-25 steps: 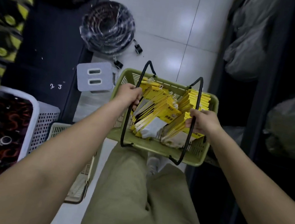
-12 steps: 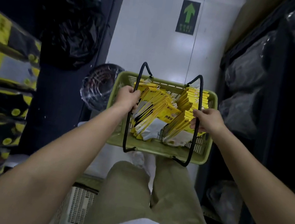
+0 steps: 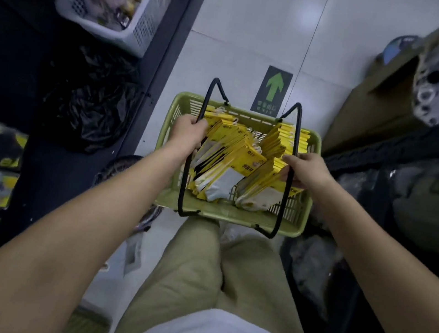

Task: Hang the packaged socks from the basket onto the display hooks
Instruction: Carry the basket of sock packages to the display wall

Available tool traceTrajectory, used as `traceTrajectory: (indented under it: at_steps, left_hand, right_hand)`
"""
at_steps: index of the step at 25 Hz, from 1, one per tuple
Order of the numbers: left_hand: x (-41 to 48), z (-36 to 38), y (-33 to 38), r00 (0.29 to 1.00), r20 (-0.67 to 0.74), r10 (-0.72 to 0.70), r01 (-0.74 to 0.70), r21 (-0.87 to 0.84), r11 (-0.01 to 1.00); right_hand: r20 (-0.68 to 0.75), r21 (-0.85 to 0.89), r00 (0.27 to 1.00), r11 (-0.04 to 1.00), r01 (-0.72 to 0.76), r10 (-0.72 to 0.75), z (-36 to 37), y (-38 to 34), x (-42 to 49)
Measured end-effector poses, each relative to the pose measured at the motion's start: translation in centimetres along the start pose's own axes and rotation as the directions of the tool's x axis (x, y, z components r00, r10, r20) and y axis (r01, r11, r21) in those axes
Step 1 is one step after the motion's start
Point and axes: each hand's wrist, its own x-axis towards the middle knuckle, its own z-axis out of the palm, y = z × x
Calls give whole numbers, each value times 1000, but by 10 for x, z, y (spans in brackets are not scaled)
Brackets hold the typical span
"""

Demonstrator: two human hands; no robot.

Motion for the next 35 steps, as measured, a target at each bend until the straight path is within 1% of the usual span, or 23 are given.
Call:
traceTrajectory:
  at_steps: [4, 6, 10, 16, 23, 26, 31, 35]
  left_hand:
    - [75, 18, 79, 1000, -19, 3, -3, -28, 1000]
    - [119, 29, 118, 1000, -19, 4, -5, -49, 999]
    - [205, 46, 217, 999, 42, 7, -5, -49, 999]
    - [310, 71, 357, 995, 99, 23, -25, 16, 1000]
    - [447, 128, 504, 996, 68, 52, -53, 18, 998]
    - [495, 147, 575, 999, 33, 26, -25, -8, 1000]
    - [586, 172, 677, 999, 30, 17, -15, -71, 997]
    - [684, 187, 757, 997, 71, 18, -12, -81, 997]
  right_hand:
    - [32, -9, 999, 1000, 26, -26, -42, -84, 74]
    - [25, -13, 999, 999, 43, -42, -59, -124, 113]
    - [14, 5, 1000, 1000, 25, -25, -97, -222, 177]
    - [-10, 2, 999, 999, 36, -36, -166, -348, 265]
    - [26, -32, 999, 998, 48, -48, -246, -485, 406]
    - [16, -64, 998, 996, 55, -54, -286, -558, 456]
    - [29, -110, 994, 988, 112, -110, -334, -671, 553]
    - [40, -131, 991, 983, 132, -127, -357, -760, 650]
